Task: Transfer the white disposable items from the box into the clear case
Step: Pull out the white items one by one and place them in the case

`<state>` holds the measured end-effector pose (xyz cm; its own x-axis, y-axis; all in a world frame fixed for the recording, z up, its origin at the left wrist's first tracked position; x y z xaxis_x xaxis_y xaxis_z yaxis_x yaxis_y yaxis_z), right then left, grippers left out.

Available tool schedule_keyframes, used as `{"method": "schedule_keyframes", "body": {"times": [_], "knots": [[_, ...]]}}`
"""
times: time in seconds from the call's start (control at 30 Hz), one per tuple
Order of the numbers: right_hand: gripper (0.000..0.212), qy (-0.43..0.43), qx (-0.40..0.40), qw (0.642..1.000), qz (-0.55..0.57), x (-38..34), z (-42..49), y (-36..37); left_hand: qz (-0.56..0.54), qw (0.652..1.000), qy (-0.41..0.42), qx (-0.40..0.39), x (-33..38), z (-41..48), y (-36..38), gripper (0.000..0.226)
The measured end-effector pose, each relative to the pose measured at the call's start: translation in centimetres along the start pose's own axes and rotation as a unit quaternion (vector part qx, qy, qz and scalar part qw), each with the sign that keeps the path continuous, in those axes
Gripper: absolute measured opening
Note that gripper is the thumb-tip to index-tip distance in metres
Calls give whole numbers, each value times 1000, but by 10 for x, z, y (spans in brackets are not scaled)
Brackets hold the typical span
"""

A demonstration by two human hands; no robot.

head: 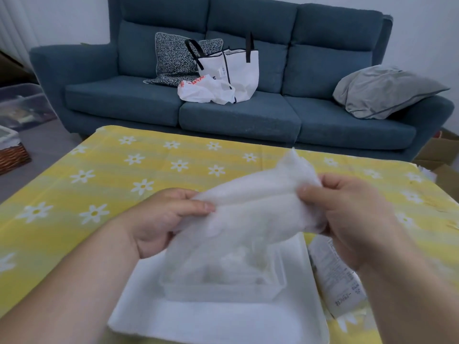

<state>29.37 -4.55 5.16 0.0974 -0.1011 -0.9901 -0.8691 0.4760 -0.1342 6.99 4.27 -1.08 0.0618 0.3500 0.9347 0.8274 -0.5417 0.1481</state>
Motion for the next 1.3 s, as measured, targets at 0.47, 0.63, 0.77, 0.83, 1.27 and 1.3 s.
{"method": "schedule_keyframes", "body": {"times": [0.47,0.63,0.77,0.83,1.27,1.3], "knots": [[26,46,-60,853,-517,32,-4,10,468,855,56,216,33,-17,-30,37],[26,-6,-121,863,-491,37,-5,31,617,782,-82,45,1,-19,13,60],[50,-48,-194,795,-573,66,-12,70,664,743,-65,55,-24,-1,24,64],[46,-65,-192,763,-613,76,-13,83,658,747,-67,57,-36,8,24,59],[46,5,-301,757,-580,98,-16,100,648,755,-91,35,-53,21,23,49],[48,10,-303,767,-566,95,-16,98,631,767,-111,20,-49,19,21,54]]}}
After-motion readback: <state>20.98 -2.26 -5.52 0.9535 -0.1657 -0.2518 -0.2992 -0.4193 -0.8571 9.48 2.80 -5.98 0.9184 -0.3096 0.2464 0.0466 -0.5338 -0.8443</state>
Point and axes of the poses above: each hand's wrist, its own z-axis towards the middle knuckle, its own y-axis out of the palm, x = y × z, the point moved 6 cm from there along z, towards the middle knuckle, and after that the axes turned 2 degrees about x, right-handed, at the moved point
